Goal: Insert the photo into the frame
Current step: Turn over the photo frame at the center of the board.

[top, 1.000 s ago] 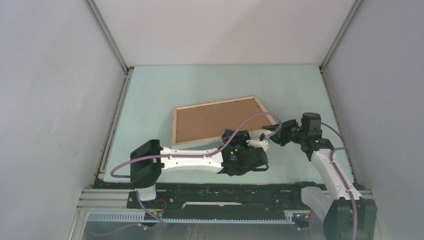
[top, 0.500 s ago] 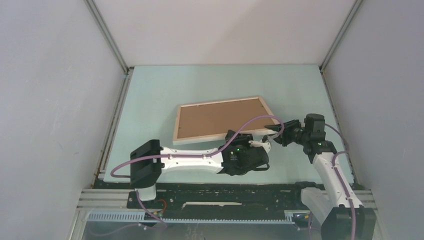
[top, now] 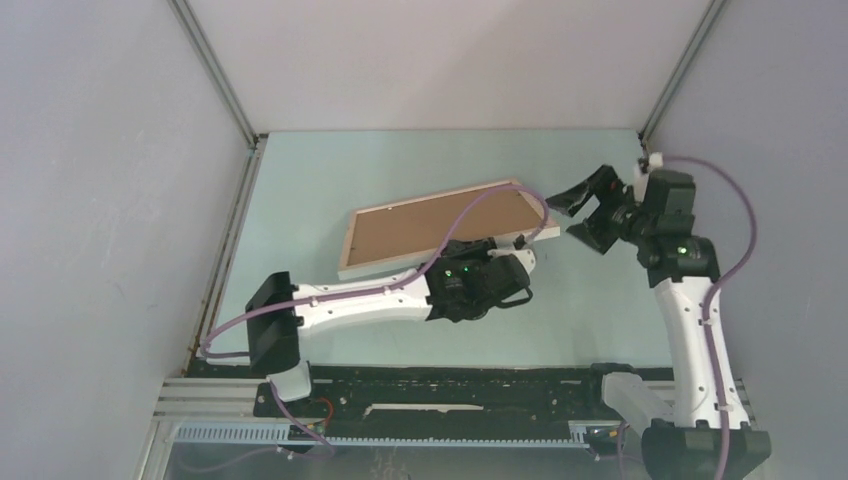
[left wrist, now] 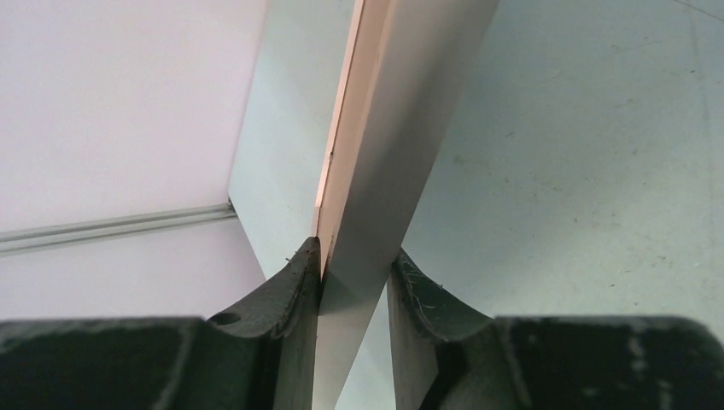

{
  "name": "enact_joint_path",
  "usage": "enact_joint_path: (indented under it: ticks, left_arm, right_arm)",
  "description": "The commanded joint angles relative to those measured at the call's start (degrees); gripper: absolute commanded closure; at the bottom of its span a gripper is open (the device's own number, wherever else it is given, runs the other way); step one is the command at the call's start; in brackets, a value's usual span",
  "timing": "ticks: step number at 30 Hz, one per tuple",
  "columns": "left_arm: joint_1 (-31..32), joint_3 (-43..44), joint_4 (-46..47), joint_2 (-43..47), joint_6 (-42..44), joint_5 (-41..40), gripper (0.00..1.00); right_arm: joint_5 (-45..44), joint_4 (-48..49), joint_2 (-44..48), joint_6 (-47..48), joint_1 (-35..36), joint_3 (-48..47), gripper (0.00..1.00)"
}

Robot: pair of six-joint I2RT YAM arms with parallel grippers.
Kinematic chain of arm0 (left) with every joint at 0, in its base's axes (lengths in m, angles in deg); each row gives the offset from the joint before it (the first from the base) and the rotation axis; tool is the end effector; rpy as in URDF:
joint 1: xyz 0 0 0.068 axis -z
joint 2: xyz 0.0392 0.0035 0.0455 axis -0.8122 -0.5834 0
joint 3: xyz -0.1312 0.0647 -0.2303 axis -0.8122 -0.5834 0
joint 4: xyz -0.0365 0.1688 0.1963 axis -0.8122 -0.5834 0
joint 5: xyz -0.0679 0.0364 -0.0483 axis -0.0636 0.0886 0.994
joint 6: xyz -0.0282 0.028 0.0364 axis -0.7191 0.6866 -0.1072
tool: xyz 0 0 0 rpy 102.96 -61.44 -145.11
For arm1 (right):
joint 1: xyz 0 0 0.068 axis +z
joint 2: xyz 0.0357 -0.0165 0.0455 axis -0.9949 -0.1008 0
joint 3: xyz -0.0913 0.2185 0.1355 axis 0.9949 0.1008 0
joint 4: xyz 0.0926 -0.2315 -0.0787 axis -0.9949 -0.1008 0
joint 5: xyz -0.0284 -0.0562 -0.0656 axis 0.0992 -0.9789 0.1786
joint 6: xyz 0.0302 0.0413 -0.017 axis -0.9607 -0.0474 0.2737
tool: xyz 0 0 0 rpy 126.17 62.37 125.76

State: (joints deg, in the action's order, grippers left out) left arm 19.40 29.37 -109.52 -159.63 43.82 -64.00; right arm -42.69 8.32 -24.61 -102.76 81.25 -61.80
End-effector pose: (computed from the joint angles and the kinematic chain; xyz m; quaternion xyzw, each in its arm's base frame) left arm 0.1311 -0.3468 0.2917 0.4908 0.7061 0.2340 0.4536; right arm 0.1961 0.0082 0.3545 0.2410 0.8261 0.3872 0.3310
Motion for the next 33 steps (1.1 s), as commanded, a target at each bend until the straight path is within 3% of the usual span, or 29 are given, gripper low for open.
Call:
enact_joint_path:
  ticks: [1,4,7,14,19,26,30,33]
  left_arm:
    - [-2.9,6.6,-2.6,7.6,-5.3,1.3,1.00]
    - [-5.0,8.1,-3.6,10.0,-6.9,4.2,1.00]
    - [-6.8,9.6,-4.7,12.5,-7.9,6.4,1.00]
    - [-10.9,19.0,-10.4,16.4,-12.6,14.6,1.00]
    - [-16.4,24.9,-12.7,18.2,-20.8,26.9,1.00]
    - [-29.1,26.2,-13.1,18.9,-33.2,42.4,1.00]
    - [-39.4,20.7,-9.8,19.3,-39.2,55.8,1.00]
    - [-44.8,17.8,-7.8,19.5,-40.4,60.6,1.00]
  right_arm:
    - [-12.8,-12.4,0.0,18.5,0.2,-13.0,0.00]
    - [-24.1,-16.0,2.0,20.9,1.5,-19.2,0.00]
    - [-27.8,-19.3,2.7,21.8,2.5,-26.1,0.01]
    - [-27.9,-18.5,6.2,21.4,2.5,-26.6,0.00]
    - [-27.2,-18.7,6.4,21.7,2.4,-25.5,0.01]
    - [-26.3,-19.0,7.6,21.4,2.3,-23.2,0.01]
    - [-26.1,-18.8,8.3,21.2,2.3,-22.3,0.01]
    - [-26.1,-18.5,8.3,20.9,2.3,-21.5,0.01]
